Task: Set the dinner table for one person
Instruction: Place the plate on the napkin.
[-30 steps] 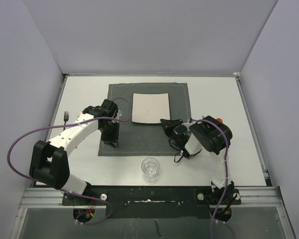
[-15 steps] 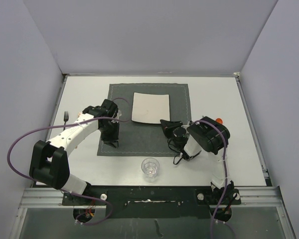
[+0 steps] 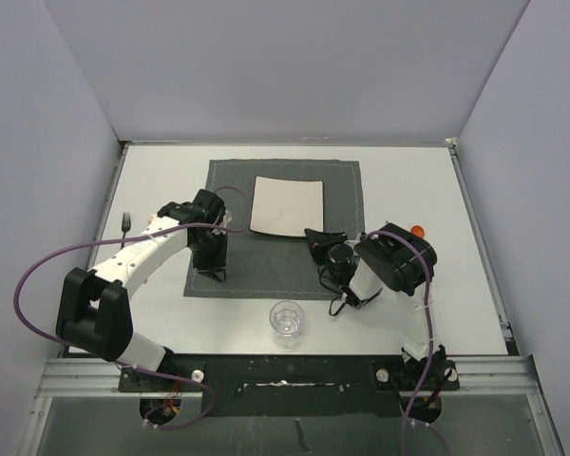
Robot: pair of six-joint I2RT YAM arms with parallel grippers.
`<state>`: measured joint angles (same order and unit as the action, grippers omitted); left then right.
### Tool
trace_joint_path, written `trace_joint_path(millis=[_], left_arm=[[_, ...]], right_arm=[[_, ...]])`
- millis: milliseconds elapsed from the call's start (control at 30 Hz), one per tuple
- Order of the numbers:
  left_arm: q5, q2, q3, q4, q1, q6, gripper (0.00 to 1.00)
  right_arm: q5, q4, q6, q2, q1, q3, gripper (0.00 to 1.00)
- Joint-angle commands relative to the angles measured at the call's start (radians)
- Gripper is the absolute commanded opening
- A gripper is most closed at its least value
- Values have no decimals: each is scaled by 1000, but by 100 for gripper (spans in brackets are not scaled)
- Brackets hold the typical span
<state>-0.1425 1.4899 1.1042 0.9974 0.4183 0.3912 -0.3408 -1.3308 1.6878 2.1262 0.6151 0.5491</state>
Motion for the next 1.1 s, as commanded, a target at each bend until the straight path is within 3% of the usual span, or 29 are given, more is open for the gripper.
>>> trace_joint_path(millis=[0, 200, 800, 933, 1067], left_arm=[[-2, 6, 36, -25, 5, 11, 14], [-1, 4, 33, -25, 5, 12, 14], [-3, 7, 32, -28, 4, 11, 14], [-4, 7, 34, -29, 4, 11, 14], [-2, 7, 34, -29, 4, 11, 14]], right_arm=[[-24, -97, 30, 11, 10, 20, 4], [-13, -85, 30, 29, 10, 33, 5], [2, -26, 38, 53, 13, 58, 22], [7, -2, 36, 49, 12, 66, 36], [5, 22, 35, 34, 14, 63, 38]])
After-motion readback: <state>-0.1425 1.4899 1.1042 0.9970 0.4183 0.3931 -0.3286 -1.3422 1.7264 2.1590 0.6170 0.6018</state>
